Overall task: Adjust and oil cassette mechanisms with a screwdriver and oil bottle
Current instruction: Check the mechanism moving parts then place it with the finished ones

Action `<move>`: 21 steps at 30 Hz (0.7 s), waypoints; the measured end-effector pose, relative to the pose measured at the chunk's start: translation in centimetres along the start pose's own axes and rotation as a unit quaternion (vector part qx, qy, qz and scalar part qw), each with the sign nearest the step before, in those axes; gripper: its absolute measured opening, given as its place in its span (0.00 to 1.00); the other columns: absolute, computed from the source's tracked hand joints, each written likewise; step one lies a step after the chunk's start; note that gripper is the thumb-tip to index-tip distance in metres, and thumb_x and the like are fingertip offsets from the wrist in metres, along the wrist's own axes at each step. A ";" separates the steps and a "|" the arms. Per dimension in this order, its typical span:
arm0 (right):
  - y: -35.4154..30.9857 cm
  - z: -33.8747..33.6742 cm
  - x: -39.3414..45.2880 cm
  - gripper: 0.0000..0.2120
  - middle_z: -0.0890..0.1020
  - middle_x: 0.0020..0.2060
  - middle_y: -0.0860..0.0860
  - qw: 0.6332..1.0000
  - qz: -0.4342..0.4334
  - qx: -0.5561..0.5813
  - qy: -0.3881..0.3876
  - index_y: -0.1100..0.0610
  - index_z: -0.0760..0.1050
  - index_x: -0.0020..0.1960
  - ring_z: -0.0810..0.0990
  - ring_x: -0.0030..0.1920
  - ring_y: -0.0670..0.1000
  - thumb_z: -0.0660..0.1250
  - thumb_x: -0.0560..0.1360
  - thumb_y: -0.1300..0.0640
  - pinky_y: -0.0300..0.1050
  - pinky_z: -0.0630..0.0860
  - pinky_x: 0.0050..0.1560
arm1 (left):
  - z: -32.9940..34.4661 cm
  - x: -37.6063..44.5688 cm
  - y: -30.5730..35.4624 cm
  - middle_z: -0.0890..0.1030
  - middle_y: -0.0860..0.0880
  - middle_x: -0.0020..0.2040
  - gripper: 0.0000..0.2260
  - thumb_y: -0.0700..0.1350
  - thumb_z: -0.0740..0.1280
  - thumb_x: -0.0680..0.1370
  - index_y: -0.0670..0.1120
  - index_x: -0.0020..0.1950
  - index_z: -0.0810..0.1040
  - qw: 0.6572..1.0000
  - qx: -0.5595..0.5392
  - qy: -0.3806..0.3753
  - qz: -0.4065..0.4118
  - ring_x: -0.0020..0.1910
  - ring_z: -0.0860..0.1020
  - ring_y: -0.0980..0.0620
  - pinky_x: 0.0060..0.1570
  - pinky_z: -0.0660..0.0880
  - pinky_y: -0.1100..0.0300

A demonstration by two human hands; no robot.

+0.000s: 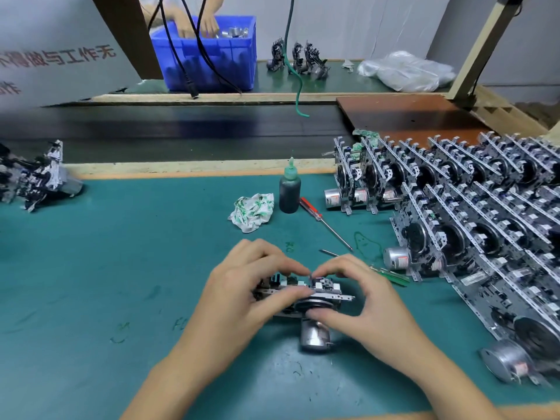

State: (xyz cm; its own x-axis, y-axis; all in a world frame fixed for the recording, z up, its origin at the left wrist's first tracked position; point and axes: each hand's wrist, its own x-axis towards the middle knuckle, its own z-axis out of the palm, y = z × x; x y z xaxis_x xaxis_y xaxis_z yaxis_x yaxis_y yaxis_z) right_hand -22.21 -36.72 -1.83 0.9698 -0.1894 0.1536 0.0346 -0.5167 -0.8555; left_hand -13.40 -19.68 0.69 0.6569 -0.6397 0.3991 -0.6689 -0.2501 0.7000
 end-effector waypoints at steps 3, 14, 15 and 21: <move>0.2 0.1 0.1 0.16 0.79 0.46 0.41 1.000 0.013 0.027 0.009 0.46 0.78 0.46 0.78 0.53 0.47 0.73 0.61 0.42 0.48 0.72 0.57 | 0.5 0.2 -0.1 0.75 0.56 0.40 0.07 0.56 0.67 0.71 0.56 0.41 0.84 1.000 -0.012 0.018 -0.002 0.42 0.73 0.58 0.42 0.66 0.73; 0.3 0.3 0.2 0.14 0.79 0.41 0.44 0.999 -0.013 0.045 0.017 0.46 0.76 0.40 0.78 0.46 0.50 0.75 0.59 0.44 0.53 0.74 0.51 | 0.3 0.2 -0.1 0.77 0.58 0.40 0.03 0.53 0.70 0.71 0.57 0.42 0.83 0.998 -0.045 -0.047 -0.018 0.45 0.70 0.59 0.46 0.63 0.71; 0.3 0.3 0.1 0.14 0.79 0.41 0.44 0.998 -0.013 0.056 0.019 0.46 0.76 0.40 0.78 0.46 0.50 0.75 0.59 0.44 0.53 0.74 0.50 | 0.4 0.2 -0.1 0.77 0.58 0.41 0.04 0.54 0.69 0.72 0.58 0.44 0.83 0.998 -0.040 -0.047 -0.018 0.45 0.69 0.59 0.46 0.63 0.71; 0.3 0.0 0.2 0.14 0.79 0.40 0.44 0.999 0.006 0.045 0.021 0.46 0.76 0.39 0.77 0.44 0.49 0.75 0.57 0.42 0.50 0.74 0.49 | 0.8 0.2 0.0 0.77 0.56 0.42 0.09 0.58 0.64 0.72 0.60 0.48 0.81 0.999 -0.031 -0.031 -0.018 0.46 0.69 0.59 0.47 0.62 0.70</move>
State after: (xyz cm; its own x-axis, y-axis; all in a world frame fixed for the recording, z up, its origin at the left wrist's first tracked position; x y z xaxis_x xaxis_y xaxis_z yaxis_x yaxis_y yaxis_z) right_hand -22.00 -36.91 -2.05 0.9592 -0.2311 0.1626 0.0465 -0.4382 -0.8977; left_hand -13.51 -20.36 0.27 0.6562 -0.6748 0.3375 -0.6215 -0.2297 0.7490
